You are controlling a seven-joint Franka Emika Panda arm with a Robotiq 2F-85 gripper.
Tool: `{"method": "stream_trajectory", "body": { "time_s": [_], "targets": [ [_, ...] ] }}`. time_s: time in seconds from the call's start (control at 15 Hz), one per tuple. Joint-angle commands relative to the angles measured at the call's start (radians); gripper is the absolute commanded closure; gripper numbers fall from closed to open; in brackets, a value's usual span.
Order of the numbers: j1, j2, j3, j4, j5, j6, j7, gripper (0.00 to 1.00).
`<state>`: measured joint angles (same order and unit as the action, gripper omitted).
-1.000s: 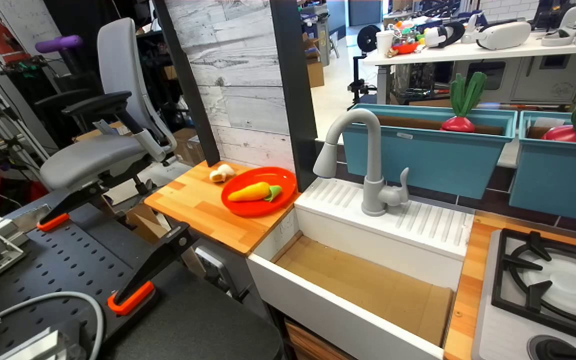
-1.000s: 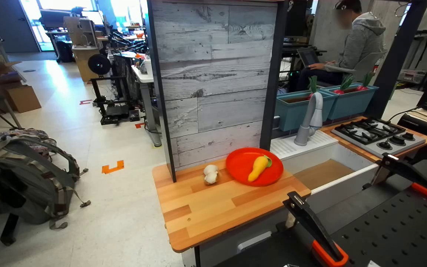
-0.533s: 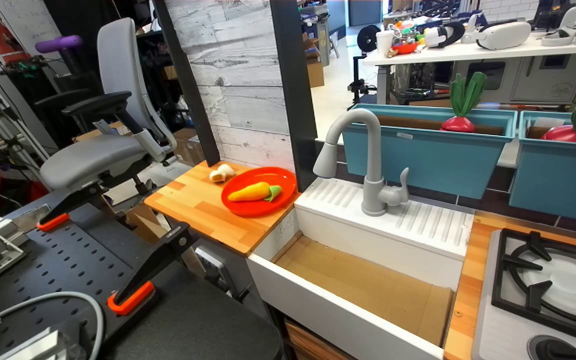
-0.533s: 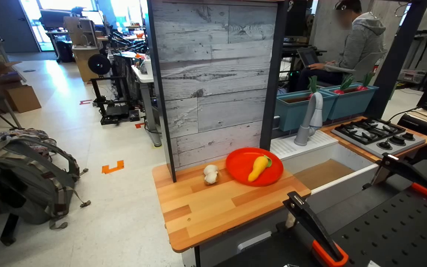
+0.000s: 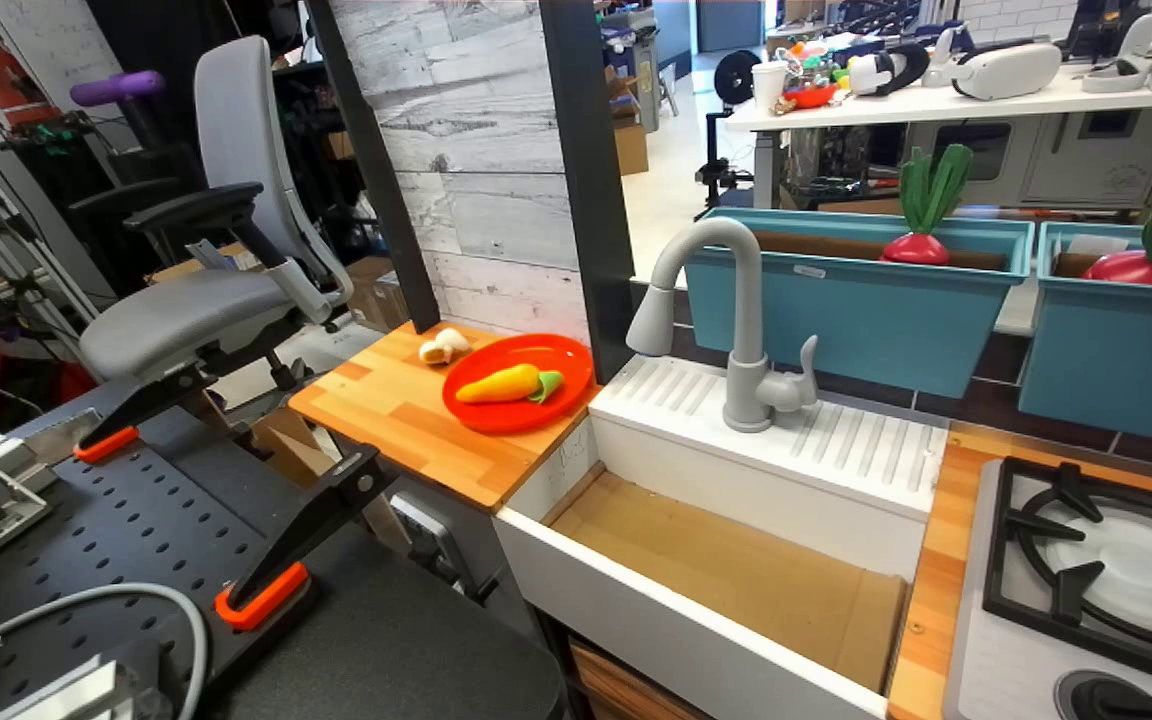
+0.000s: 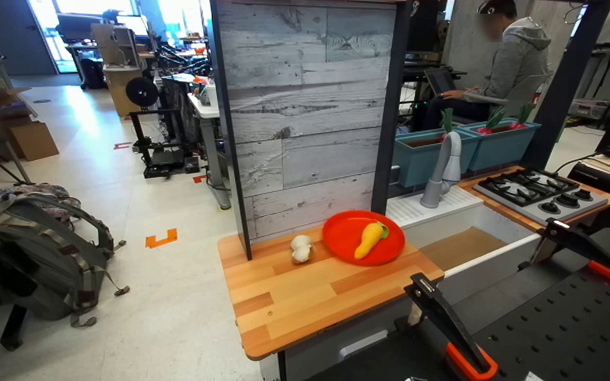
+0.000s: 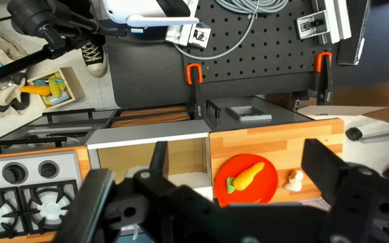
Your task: Move the carrot toy from the res plate onto the counter
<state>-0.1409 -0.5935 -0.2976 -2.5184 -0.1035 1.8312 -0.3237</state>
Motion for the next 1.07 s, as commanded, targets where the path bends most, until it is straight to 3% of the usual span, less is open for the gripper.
{"method": "stream_trajectory", "body": {
  "time_s": [0.0,0.53,1.0],
  "targets": [
    [0.022,0.048,0.064,-0.016,0.064,0.100,0.099,0.00],
    [0.139,0.325,0.268,0.001,0.174,0.450,0.338,0.00],
    [0.172,0.679,0.350,0.068,0.136,0.840,0.544,0.00]
  ]
}}
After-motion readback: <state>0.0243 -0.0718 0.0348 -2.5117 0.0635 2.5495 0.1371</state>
